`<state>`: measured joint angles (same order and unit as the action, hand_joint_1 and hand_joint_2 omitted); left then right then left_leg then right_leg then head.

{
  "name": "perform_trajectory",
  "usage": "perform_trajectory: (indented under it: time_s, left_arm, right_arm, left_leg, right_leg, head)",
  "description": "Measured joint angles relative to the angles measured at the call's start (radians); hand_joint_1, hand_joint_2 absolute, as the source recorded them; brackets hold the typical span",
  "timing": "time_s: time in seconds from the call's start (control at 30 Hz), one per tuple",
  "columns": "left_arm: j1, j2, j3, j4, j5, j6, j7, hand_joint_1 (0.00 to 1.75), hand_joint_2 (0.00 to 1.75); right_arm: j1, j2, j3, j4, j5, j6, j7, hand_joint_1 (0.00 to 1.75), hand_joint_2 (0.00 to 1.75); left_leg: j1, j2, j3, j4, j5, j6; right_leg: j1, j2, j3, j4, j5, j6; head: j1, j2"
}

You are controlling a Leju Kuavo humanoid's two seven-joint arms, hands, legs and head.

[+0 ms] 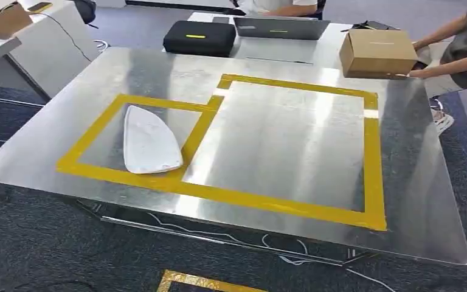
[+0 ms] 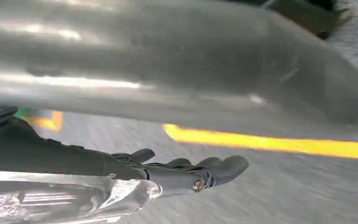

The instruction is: Take the parts from the cabinet and place them on the table.

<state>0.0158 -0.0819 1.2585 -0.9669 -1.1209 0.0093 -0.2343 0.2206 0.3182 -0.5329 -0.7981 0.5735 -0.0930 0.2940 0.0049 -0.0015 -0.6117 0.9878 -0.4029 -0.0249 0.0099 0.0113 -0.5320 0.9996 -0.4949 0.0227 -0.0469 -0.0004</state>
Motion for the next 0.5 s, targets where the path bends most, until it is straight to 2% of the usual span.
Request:
perform_trajectory:
  time_s: [0.07, 0.17, 0.23, 0.3, 0.33, 0.37, 0.43, 0.5]
  left_arm:
    - [0.008, -0.056, -0.004, 0.086, -0.092, -0.045, -0.032, 0.0, 0.0]
    - [0.002, -0.094, -0.013, 0.224, -0.194, -0.092, -0.047, 0.0, 0.0]
    - [-0.004, -0.102, -0.035, 0.327, -0.306, -0.112, -0.084, 0.0, 0.0]
    - [-0.004, -0.092, -0.099, 0.418, -0.417, -0.105, -0.144, 0.0, 0.0]
    - [-0.004, -0.084, -0.136, 0.46, -0.428, -0.1, -0.163, 0.0, 0.0]
    - [-0.004, -0.081, -0.157, 0.489, -0.425, -0.098, -0.164, 0.0, 0.0]
    - [-0.01, -0.065, -0.171, 0.543, -0.382, -0.098, -0.107, 0.0, 0.0]
    - [-0.016, -0.054, -0.191, 0.576, -0.407, -0.073, -0.038, 0.0, 0.0]
  right_arm:
    - [0.003, 0.001, -0.005, -0.029, 0.022, 0.031, -0.017, 0.0, 0.0]
    - [0.002, 0.002, -0.01, -0.04, 0.009, 0.073, 0.007, 0.0, 0.0]
    - [0.001, 0.002, -0.025, -0.035, 0.035, 0.107, 0.012, 0.0, 0.0]
    - [-0.004, 0.002, -0.054, -0.017, 0.093, 0.135, 0.004, 0.0, 0.0]
    - [-0.007, 0.002, -0.074, -0.008, 0.129, 0.146, -0.005, 0.0, 0.0]
    - [-0.009, 0.002, -0.092, -0.001, 0.154, 0.154, -0.01, 0.0, 0.0]
    - [-0.018, 0.002, -0.141, 0.011, 0.207, 0.179, -0.022, 0.0, 0.0]
    - [-0.03, 0.002, -0.176, 0.022, 0.238, 0.201, -0.029, 0.0, 0.0]
  left_leg:
    - [-0.001, 0.0, 0.0, 0.0, 0.0, 0.001]
    - [-0.005, 0.0, 0.0, 0.001, -0.002, 0.004]
    - [-0.006, 0.0, 0.0, 0.001, -0.002, 0.007]
    - [-0.008, 0.0, 0.0, 0.001, -0.003, 0.008]
    - [-0.009, 0.0, 0.0, 0.001, -0.004, 0.009]
    - [-0.01, -0.001, 0.0, 0.002, -0.004, 0.01]
    - [-0.012, -0.001, 0.0, 0.003, -0.007, 0.014]
    - [-0.014, -0.001, 0.0, 0.005, -0.009, 0.019]
  right_leg:
    - [-0.002, -0.001, 0.0, 0.0, 0.0, 0.0]
    - [-0.005, -0.001, 0.001, -0.002, 0.001, 0.005]
    - [-0.007, -0.001, 0.001, -0.002, 0.001, 0.008]
    - [-0.008, -0.001, 0.001, -0.002, 0.001, 0.009]
    - [-0.009, -0.001, 0.002, -0.002, 0.0, 0.01]
    - [-0.01, -0.001, 0.002, -0.002, 0.0, 0.011]
    - [-0.012, -0.001, 0.003, -0.002, -0.001, 0.013]
    - [-0.015, -0.001, 0.004, -0.003, -0.002, 0.018]
  head:
    - [0.001, 0.0]
    - [0.001, 0.0]
    - [0.0, 0.0]
    - [0.0, 0.0]
    - [0.0, 0.0]
    - [0.0, 0.0]
    - [0.0, 0.0]
    - [0.0, 0.0]
